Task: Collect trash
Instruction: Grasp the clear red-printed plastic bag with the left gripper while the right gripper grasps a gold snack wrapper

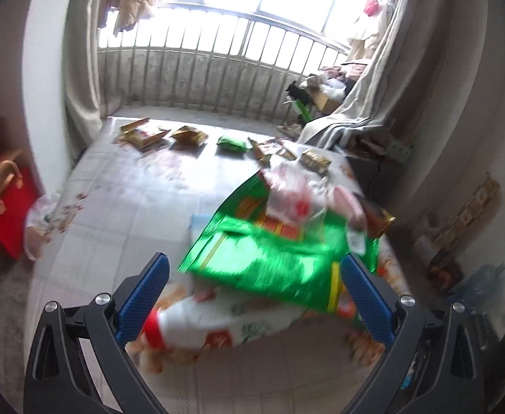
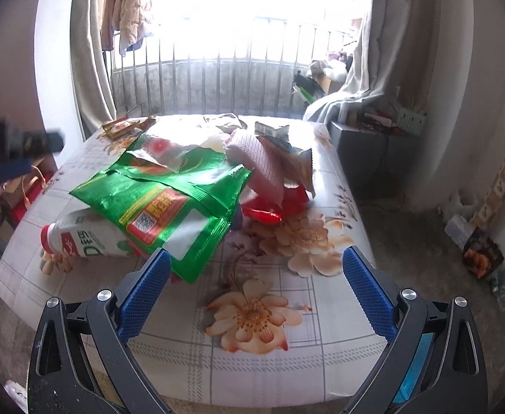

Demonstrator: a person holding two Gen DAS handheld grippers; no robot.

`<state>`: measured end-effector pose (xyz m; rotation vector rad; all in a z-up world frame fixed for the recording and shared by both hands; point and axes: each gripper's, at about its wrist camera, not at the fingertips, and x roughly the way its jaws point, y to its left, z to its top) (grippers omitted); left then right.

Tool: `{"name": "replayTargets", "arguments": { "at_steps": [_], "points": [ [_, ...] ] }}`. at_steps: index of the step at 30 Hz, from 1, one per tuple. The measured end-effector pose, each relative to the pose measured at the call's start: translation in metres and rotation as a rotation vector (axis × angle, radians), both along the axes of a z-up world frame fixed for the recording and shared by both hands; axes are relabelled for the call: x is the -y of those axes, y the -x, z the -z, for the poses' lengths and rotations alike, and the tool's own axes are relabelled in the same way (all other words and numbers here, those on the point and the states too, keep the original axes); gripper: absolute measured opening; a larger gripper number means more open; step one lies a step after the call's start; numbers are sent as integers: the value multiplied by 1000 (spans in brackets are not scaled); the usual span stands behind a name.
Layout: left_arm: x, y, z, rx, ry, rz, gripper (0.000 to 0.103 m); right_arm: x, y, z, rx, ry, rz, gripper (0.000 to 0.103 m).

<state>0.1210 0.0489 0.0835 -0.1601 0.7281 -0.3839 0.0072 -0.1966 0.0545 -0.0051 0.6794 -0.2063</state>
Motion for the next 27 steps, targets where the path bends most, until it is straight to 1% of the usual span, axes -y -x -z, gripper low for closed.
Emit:
{"name": "replayTargets", "arguments": {
  "at_steps": [3, 5, 7, 9, 11, 12, 14, 15, 16, 17, 18, 19, 21, 22, 24, 25, 27],
  "points": [
    [13, -26, -4, -29, 9, 34, 97, 4, -6, 0, -10, -19, -9, 95],
    [20, -47, -4, -55, 39, 66, 97, 8, -9, -2, -2, -24, -17, 95],
    [29, -68, -3, -101, 95, 103, 97, 13, -13, -5, 12, -29, -24, 95],
    [42, -81, 1, -132, 100, 135, 97, 19, -19, -8, 24, -36, -26, 95],
    [54, -95, 9, -170, 69, 144, 90, 24, -24, -8, 30, -44, -25, 95],
    [59, -103, 15, -196, 52, 142, 85, 27, -28, -8, 30, -50, -26, 95],
    [69, -118, 28, -253, 39, 144, 80, 31, -35, -8, 31, -59, -27, 95],
    [72, -124, 33, -277, 30, 137, 75, 32, -37, -7, 33, -60, -27, 95],
    [73, -128, 37, -291, 27, 134, 73, 35, -38, -7, 36, -61, -26, 95],
    [75, -133, 41, -303, 24, 131, 67, 36, -39, -7, 39, -61, -25, 95],
    [75, -136, 45, -315, 21, 126, 59, 39, -41, -7, 43, -62, -23, 94],
    [75, -139, 48, -333, 31, 123, 54, 41, -42, -7, 45, -63, -20, 94],
    [72, -142, 52, -349, 56, 124, 38, 45, -45, -8, 47, -62, -16, 94],
    [70, -142, 52, -349, 65, 125, 33, 46, -46, -8, 48, -58, -14, 94],
    [68, -141, 52, -349, 76, 131, 20, 50, -50, -9, 49, -48, -9, 92],
    [67, -141, 51, -347, 83, 135, 15, 51, -52, -10, 48, -44, -8, 92],
    [64, -138, 49, -340, 99, 143, 13, 55, -55, -13, 52, -36, -1, 89]
  ]
}}
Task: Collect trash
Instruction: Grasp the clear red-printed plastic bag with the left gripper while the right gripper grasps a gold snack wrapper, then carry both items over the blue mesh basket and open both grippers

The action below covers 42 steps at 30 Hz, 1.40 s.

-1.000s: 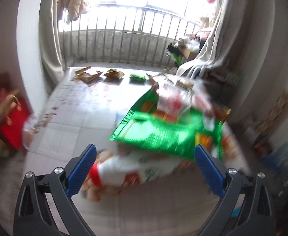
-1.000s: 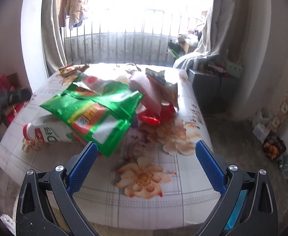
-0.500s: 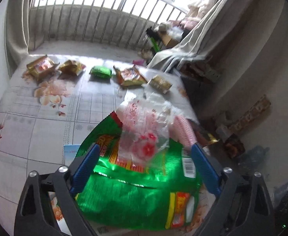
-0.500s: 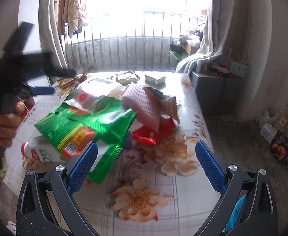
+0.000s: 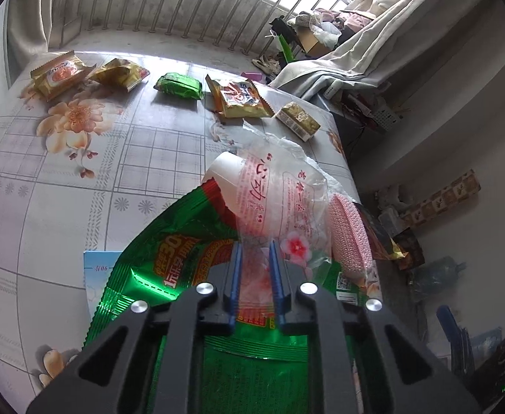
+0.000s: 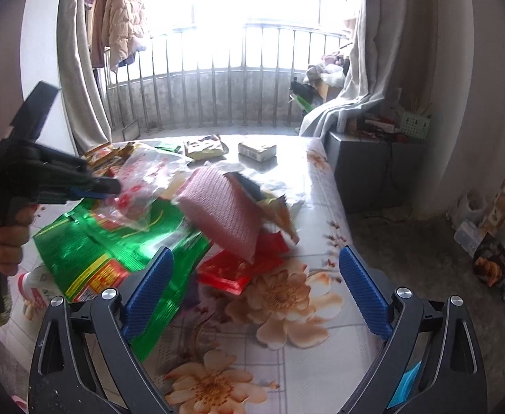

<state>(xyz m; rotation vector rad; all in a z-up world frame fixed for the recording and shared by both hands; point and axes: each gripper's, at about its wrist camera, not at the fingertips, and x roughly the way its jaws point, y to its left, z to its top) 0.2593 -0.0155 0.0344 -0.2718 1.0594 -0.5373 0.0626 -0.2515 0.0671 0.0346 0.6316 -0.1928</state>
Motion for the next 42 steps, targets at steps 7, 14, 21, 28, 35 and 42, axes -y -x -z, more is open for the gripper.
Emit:
{"name": "replayTargets", "arguments": {
  "at_steps": [7, 14, 21, 28, 35, 42],
  "points": [
    [-10, 15, -20, 59, 100, 34, 3, 12, -23, -9, 18, 11, -23, 78],
    [-22, 24, -31, 70, 187, 54, 1, 17, -61, -1, -11, 29, -117, 62],
    [-30, 34, -38, 91, 221, 58, 1, 32, -79, 15, -101, 12, -167, 53],
    [-27, 40, -39, 117, 208, 56, 1, 36, -87, 22, -168, 47, -176, 20],
    [-21, 54, -44, 154, 205, 56, 1, 36, -60, 2, -86, 101, -115, 10],
    [-10, 82, -66, 230, 205, 93, 1, 34, -25, -21, -12, 136, -75, 8]
  ]
}}
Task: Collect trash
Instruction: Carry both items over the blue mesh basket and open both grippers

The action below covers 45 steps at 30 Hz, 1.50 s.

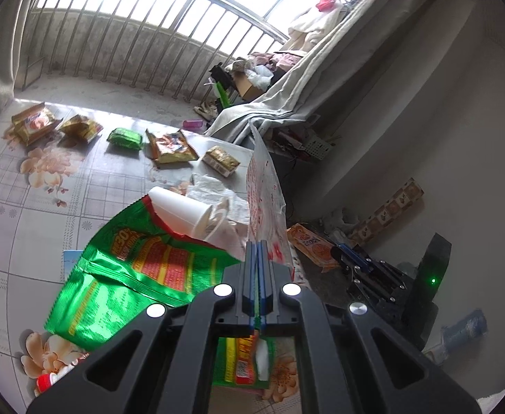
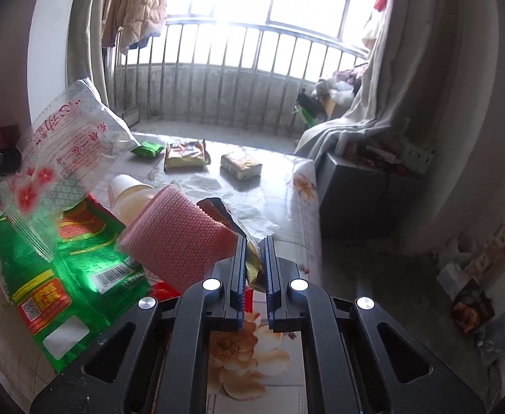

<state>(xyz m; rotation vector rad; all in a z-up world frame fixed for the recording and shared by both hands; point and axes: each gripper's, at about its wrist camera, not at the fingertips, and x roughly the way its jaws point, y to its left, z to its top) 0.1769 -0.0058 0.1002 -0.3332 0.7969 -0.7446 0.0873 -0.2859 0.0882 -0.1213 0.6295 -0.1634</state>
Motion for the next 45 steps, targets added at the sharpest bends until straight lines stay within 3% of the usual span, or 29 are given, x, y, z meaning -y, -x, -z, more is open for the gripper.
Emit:
{"name": "replayTargets", "arguments": {
  "at_steps": [8, 12, 22, 27, 35, 40, 45],
  "points": [
    [19, 28, -12, 77, -58, -7, 1, 13, 28, -15, 64, -21, 70, 7],
    [24, 29, -5, 60, -83, -13, 1, 29, 26, -20, 80, -95, 96, 6],
    [23, 30, -2, 49, -78, -13, 1, 18, 31, -24, 118, -114, 82, 6],
    [39, 44, -7, 63, -63, 39, 1, 23, 53, -32, 156, -119, 109, 6],
    [136, 81, 5, 43, -112, 232, 1, 76, 119, -20, 152, -105, 294, 6],
    [226, 104, 31, 4, -179, 404, 1, 133, 170, 18, 78, -153, 480, 6],
    [335, 127, 86, -104, -306, 580, 1, 189, 216, 74, -23, -239, 676, 6]
  ]
}}
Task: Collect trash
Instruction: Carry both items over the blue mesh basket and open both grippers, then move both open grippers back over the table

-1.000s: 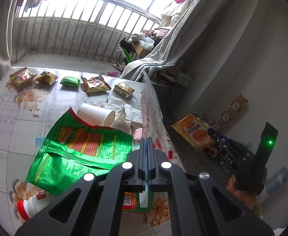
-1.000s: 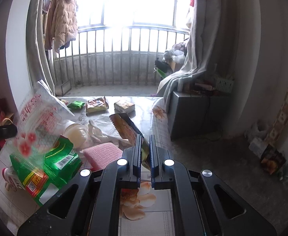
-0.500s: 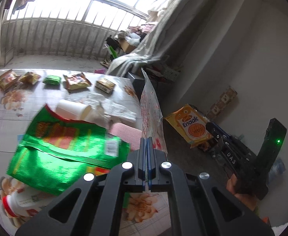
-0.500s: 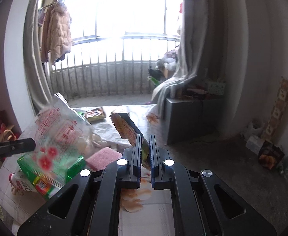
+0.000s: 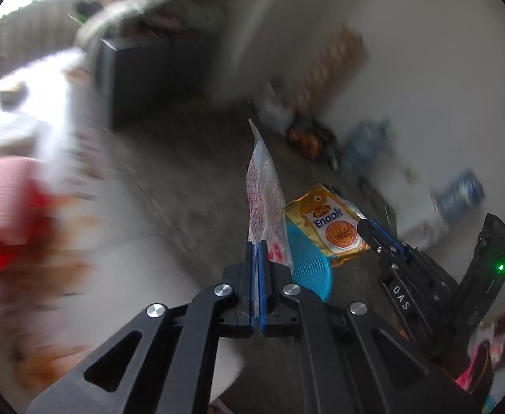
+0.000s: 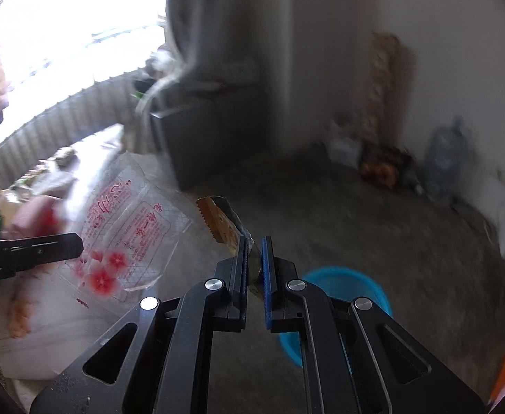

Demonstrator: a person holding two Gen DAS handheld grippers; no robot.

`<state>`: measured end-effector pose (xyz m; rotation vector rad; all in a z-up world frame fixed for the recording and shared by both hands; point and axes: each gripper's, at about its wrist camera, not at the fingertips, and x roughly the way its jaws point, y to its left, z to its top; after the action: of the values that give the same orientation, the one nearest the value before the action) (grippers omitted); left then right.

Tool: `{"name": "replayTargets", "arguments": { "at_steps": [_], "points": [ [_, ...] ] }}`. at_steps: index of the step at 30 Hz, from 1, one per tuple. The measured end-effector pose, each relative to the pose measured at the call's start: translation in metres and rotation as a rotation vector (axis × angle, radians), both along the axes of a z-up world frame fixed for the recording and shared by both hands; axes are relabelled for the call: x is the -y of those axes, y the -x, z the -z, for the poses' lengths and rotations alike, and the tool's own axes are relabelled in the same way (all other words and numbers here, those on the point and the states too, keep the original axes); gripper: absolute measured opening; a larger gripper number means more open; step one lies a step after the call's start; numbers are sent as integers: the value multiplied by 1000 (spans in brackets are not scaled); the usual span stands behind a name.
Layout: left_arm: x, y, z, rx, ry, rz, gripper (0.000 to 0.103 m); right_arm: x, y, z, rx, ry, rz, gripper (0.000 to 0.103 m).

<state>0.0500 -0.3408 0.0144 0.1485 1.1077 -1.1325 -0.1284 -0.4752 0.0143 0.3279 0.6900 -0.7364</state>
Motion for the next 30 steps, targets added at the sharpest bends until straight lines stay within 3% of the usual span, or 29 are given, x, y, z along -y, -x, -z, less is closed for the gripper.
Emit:
{"name": "replayTargets", "arguments": {
  "at_steps": [4, 7, 11, 13, 15, 16, 21, 25, 30],
  "points": [
    [76, 25, 43, -3, -116, 94, 1, 43, 22, 52, -57, -115, 136, 6],
    [125, 44, 74, -63, -179, 165, 2, 74, 35, 87, -74, -203, 225, 6],
    [174, 57, 115, -53, -249, 196, 3, 107, 45, 120, -71, -267, 314, 12],
    [187, 68, 132, -55, -279, 207, 11, 124, 46, 138, -75, -305, 345, 15],
    [196, 71, 147, -59, -327, 197, 33, 136, 50, 157, -87, -350, 364, 25],
    [195, 71, 148, -61, -332, 185, 43, 139, 52, 161, -96, -357, 378, 29],
    [184, 61, 129, -14, -277, 141, 58, 132, 64, 162, -89, -356, 385, 45],
    [169, 49, 104, 2, -237, 100, 60, 134, 71, 156, -62, -365, 383, 46],
    [136, 41, 57, 3, -164, 75, 64, 122, 70, 123, -2, -326, 334, 58]
  ]
}}
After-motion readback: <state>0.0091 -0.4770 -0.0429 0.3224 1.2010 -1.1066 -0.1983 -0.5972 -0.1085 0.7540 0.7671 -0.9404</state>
